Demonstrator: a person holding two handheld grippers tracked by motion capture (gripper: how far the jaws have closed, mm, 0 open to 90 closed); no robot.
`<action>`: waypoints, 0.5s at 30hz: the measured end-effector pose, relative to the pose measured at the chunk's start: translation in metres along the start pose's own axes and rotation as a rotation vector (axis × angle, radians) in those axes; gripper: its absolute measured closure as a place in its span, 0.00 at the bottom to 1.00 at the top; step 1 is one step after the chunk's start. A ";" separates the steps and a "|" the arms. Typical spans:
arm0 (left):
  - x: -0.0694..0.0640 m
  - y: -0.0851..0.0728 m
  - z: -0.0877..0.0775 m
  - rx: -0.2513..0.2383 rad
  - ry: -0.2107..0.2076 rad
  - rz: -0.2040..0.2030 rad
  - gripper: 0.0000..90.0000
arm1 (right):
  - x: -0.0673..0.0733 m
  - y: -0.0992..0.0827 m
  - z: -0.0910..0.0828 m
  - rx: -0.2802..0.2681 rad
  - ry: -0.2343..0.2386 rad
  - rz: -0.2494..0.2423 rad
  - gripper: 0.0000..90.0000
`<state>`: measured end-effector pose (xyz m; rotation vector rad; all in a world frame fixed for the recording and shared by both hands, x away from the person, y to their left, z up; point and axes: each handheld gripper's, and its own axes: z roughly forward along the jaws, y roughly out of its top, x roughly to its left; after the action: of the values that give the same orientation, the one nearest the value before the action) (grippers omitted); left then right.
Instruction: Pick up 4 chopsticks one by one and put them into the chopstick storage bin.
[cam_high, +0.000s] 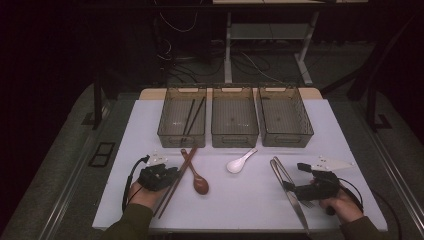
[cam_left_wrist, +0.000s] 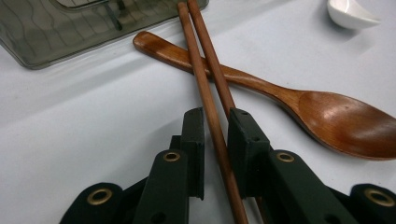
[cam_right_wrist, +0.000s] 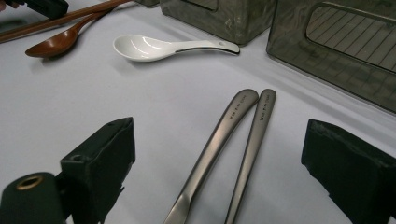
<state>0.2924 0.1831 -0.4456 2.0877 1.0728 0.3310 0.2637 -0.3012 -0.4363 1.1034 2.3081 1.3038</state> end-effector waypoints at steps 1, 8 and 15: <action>0.000 0.000 0.000 0.004 0.002 0.006 0.83 | 0.000 0.000 0.000 0.000 0.000 0.000 0.11; -0.002 -0.001 0.003 0.019 0.011 0.020 0.83 | 0.000 0.000 0.000 0.001 0.000 0.000 0.11; -0.002 0.000 0.004 0.021 0.029 0.017 0.87 | 0.000 0.000 0.000 0.000 0.000 -0.002 0.11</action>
<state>0.2928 0.1795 -0.4479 2.1179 1.0798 0.3604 0.2638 -0.3010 -0.4364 1.1007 2.3087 1.3024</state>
